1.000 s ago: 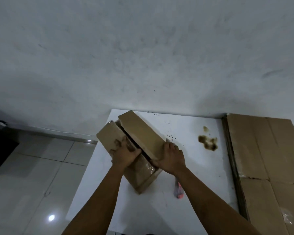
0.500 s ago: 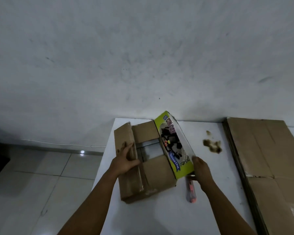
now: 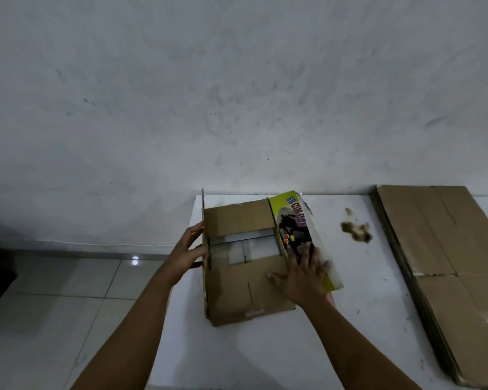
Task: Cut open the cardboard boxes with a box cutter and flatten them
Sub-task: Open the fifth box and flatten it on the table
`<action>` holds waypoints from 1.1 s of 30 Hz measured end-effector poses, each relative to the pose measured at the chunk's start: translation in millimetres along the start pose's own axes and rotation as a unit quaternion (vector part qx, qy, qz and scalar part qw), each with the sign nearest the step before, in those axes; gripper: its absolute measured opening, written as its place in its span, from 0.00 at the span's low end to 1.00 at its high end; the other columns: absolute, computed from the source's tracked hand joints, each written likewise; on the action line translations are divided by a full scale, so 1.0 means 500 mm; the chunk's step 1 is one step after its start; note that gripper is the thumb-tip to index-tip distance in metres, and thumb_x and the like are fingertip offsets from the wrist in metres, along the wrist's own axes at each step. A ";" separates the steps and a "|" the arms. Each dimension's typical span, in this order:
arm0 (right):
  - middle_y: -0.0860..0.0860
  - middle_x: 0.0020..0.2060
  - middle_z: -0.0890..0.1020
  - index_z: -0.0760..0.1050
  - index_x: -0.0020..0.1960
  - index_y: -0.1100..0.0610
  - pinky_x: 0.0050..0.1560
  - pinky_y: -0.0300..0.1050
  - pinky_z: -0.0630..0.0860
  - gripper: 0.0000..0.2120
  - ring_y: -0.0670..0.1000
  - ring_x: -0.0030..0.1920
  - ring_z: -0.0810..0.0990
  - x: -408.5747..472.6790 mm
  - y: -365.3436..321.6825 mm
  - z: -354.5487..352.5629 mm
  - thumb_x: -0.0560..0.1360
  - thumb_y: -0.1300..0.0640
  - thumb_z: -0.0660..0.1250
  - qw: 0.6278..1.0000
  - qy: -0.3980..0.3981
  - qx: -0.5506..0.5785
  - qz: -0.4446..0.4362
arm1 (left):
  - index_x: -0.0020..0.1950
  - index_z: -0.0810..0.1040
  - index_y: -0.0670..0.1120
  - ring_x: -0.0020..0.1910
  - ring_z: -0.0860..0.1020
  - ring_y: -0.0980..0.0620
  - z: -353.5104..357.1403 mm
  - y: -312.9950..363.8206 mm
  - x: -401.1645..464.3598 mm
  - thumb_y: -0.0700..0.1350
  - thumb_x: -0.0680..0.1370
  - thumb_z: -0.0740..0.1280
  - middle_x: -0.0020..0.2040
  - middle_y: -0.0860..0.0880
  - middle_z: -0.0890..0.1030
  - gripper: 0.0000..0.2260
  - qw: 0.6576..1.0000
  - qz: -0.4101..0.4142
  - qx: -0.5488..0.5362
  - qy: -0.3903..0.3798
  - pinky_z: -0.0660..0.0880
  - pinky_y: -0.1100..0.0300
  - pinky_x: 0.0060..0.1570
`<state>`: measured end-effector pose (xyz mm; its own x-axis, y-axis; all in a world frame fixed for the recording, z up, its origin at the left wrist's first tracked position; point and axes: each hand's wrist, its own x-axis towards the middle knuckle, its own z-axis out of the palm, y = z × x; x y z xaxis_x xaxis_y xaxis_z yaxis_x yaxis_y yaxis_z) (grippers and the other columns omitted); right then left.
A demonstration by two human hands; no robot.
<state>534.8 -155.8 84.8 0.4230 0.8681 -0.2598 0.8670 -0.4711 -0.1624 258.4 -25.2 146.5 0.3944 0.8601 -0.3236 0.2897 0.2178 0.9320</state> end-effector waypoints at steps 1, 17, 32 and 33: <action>0.62 0.79 0.41 0.43 0.81 0.47 0.71 0.74 0.41 0.51 0.68 0.78 0.39 -0.004 -0.005 0.007 0.67 0.20 0.45 1.000 -0.022 0.002 0.006 | 0.72 0.66 0.67 0.66 0.74 0.51 -0.013 0.003 -0.002 0.39 0.77 0.68 0.71 0.58 0.71 0.31 1.000 0.003 0.007 0.025 0.79 0.51 0.51; 0.50 0.67 0.74 0.76 0.57 0.46 0.66 0.59 0.67 0.12 0.61 0.71 0.69 0.015 0.005 -0.033 0.75 0.46 0.71 0.961 -0.001 0.273 -0.041 | 0.70 0.76 0.56 0.75 0.61 0.45 -0.024 -0.086 0.016 0.53 0.81 0.62 0.76 0.49 0.67 0.17 0.824 0.020 0.566 0.038 0.67 0.49 0.68; 0.44 0.79 0.33 0.41 0.81 0.43 0.75 0.67 0.44 0.73 0.54 0.79 0.37 -0.030 0.073 -0.055 0.46 0.22 0.73 0.952 -0.249 0.149 -0.102 | 0.78 0.59 0.53 0.73 0.59 0.38 -0.023 -0.106 0.048 0.69 0.70 0.69 0.76 0.44 0.59 0.43 0.859 -0.012 0.511 0.005 0.66 0.40 0.67; 0.45 0.78 0.30 0.35 0.80 0.43 0.74 0.70 0.41 0.75 0.53 0.78 0.34 -0.035 0.071 -0.041 0.46 0.22 0.73 0.956 -0.241 0.131 -0.107 | 0.79 0.58 0.53 0.72 0.60 0.37 -0.014 -0.103 0.053 0.67 0.72 0.69 0.76 0.44 0.59 0.40 0.840 -0.008 0.542 0.024 0.66 0.38 0.65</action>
<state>563.7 -184.6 103.0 0.0183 0.8058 -0.5919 0.7980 -0.3684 -0.4769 247.8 -10.2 91.2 0.3552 0.8840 -0.3040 0.9286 -0.2964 0.2231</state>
